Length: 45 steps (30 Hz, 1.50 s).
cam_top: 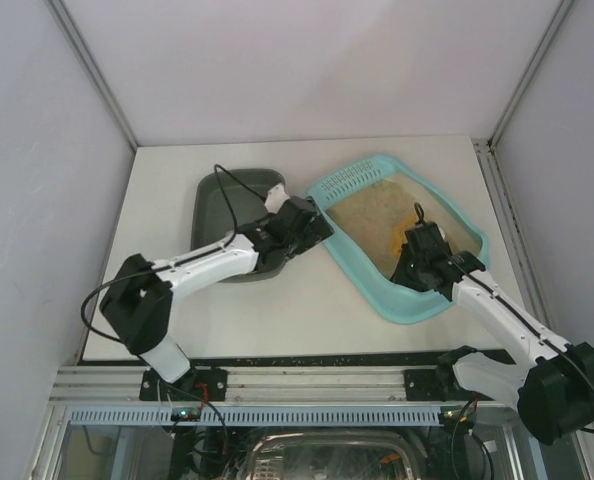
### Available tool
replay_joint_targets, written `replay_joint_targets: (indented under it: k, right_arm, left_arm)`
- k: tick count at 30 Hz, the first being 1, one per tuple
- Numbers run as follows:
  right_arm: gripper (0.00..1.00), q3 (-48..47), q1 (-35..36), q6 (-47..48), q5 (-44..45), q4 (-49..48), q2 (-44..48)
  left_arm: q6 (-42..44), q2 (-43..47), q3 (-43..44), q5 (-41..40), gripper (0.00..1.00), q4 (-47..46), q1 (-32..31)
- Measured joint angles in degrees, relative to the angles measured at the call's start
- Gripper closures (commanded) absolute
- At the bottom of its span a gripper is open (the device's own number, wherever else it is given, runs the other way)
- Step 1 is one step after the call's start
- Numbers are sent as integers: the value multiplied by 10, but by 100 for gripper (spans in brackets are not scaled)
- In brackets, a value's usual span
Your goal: Clean the litter box
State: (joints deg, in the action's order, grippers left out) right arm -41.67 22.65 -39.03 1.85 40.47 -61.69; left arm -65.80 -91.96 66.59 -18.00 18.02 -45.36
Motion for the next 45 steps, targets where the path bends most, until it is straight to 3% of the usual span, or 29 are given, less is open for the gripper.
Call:
replay_joint_targets:
  k: [6,11,21,26,30,36,42,45]
  right_arm:
    - [100,5,0,3,-24,2,23]
    - [100,10,44,-27,-38,8,33]
    - [100,5,196,-151,-73,-83,-38]
    - [100,-3,223,-176,-83,-106,-64]
    - [100,-34,235,-159,-42,-64,-73]
    - [100,-92,186,-93,-20,-31,-61]
    - [100,-55,61,-39,-143,-76,-27]
    - [100,-38,24,-30,-208,-92,-30]
  left_arm:
    - [-43,-91,29,-17,0,-80,-16]
    - [-54,-157,65,-28,0,-85,-12]
    - [-32,-186,126,-43,0,-76,36]
    - [-8,-185,126,-41,0,-78,59]
    - [24,-171,126,-21,0,-78,76]
    - [113,-123,192,50,0,-32,123]
    - [305,-105,408,61,0,66,162]
    - [343,-104,486,125,0,87,189]
